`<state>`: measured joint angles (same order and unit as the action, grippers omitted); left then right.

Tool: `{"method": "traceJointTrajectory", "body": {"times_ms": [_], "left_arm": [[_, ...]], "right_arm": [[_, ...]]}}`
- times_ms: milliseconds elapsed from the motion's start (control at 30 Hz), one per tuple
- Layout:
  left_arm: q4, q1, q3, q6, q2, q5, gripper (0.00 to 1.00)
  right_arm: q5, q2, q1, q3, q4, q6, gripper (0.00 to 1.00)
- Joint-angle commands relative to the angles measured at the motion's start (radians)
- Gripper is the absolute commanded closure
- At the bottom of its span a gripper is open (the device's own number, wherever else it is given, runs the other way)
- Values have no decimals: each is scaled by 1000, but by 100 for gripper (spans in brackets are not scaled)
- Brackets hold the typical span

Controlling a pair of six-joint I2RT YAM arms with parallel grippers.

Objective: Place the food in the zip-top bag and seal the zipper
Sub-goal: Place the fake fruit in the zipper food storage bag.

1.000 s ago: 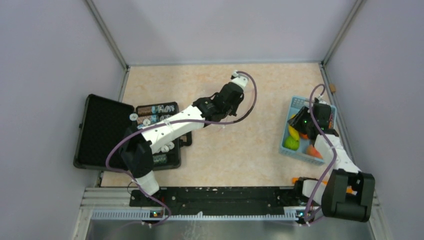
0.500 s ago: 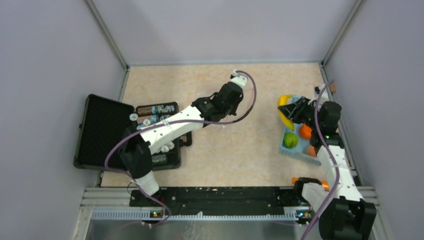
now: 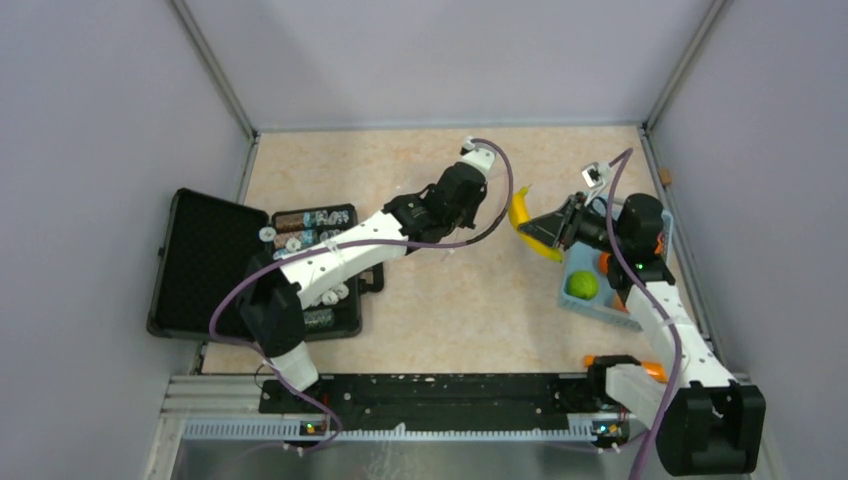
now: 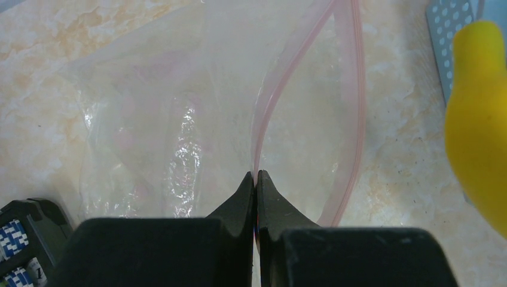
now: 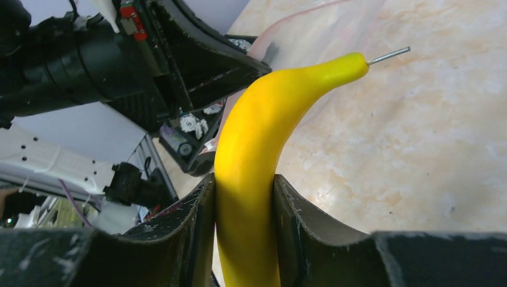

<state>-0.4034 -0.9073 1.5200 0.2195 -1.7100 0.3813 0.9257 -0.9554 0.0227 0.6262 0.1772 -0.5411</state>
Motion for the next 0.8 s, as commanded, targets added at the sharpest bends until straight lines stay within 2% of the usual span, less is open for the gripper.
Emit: {"method": "traceJointTrajectory", "body": {"times_ms": [0, 200, 367, 567, 767], "left_arm": [[44, 4, -7, 17, 51, -2, 100], [50, 2, -9, 15, 58, -22, 100], [55, 2, -15, 8, 64, -39, 100], [130, 2, -75, -42, 110, -206, 100], [153, 1, -93, -66, 132, -276, 100]], "right_arm": [[73, -25, 51, 87, -53, 105, 76], [37, -6, 132, 93, -50, 138, 79], [12, -79, 158, 141, -162, 208, 82], [-55, -134, 189, 182, -144, 173, 82], [-228, -240, 191, 271, -274, 124, 82]]}}
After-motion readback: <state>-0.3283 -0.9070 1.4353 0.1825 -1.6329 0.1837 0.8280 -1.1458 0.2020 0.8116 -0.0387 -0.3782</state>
